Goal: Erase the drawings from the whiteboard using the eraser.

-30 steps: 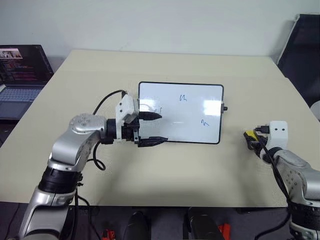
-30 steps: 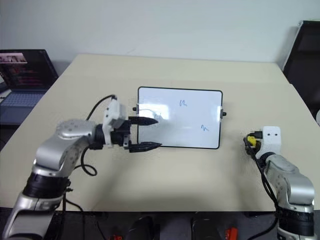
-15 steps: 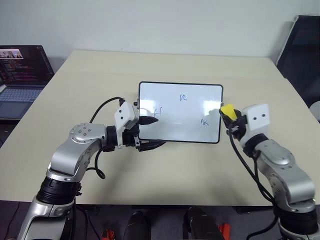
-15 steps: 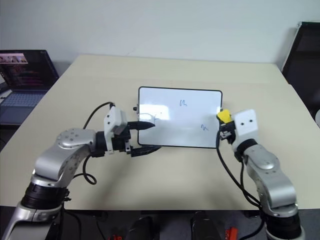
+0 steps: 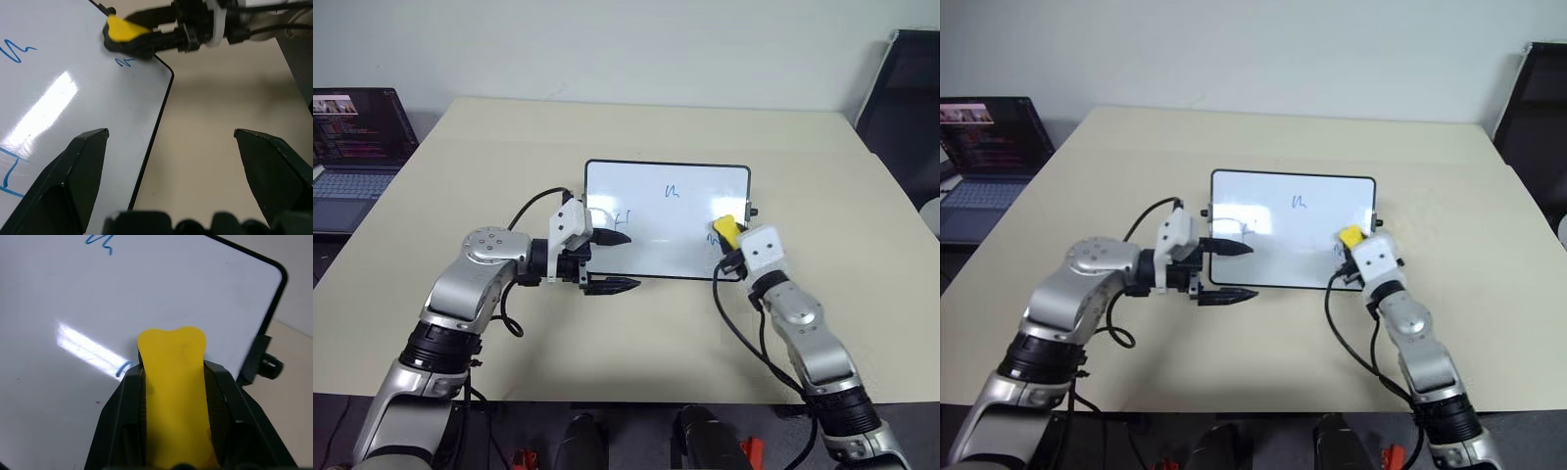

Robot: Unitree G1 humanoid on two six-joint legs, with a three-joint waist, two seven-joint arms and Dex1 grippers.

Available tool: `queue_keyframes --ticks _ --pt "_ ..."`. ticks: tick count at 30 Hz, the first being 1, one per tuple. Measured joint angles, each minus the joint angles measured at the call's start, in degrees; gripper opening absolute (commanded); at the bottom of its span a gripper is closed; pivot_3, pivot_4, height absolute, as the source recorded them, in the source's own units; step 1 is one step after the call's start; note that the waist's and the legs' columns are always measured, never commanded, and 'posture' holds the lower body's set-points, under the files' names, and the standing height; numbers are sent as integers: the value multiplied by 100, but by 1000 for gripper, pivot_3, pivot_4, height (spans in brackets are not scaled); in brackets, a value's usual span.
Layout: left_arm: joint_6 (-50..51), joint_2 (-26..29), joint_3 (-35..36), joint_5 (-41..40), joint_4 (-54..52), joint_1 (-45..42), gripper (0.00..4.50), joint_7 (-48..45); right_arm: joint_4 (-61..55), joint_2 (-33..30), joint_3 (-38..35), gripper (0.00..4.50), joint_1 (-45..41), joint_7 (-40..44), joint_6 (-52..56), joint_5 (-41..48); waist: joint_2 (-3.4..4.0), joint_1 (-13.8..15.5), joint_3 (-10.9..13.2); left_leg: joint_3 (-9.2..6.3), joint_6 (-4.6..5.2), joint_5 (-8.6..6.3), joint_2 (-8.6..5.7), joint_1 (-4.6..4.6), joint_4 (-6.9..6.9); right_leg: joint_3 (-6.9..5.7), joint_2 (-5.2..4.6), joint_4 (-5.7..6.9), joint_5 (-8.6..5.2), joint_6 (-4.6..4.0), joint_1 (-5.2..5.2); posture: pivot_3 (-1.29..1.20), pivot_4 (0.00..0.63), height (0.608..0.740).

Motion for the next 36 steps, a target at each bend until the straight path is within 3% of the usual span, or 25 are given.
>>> queue_keyframes --ticks 7,17,27,36 --pt "35 -17 -9 57 -3 -59 4500 -4 38 16 273 1246 239 344 -175 -156 -1 -3 -1 -9 1 2 0 7 15 -4 1 4 -7 -16 13 0 150 740" --pt "106 150 -7 84 -2 -18 4500 -54 89 117 13 1246 -79 -129 214 -645 -5 15 -3 -17 9 8 -1 8 39 -7 1 5 4 -15 27 0 150 740" --pt "264 174 -2 76 -40 20 4500 -29 -730 -220 344 1246 420 939 1332 -634 -23 -10 -17 -19 9 8 0 12 62 -7 1 7 10 -23 31 0 150 740" --pt "261 179 5 74 -85 115 4500 -41 -444 -5 -75 1246 -246 77 1577 -1023 -22 -10 -16 -18 23 17 -4 11 81 1 1 -3 15 -29 24 0 150 740"
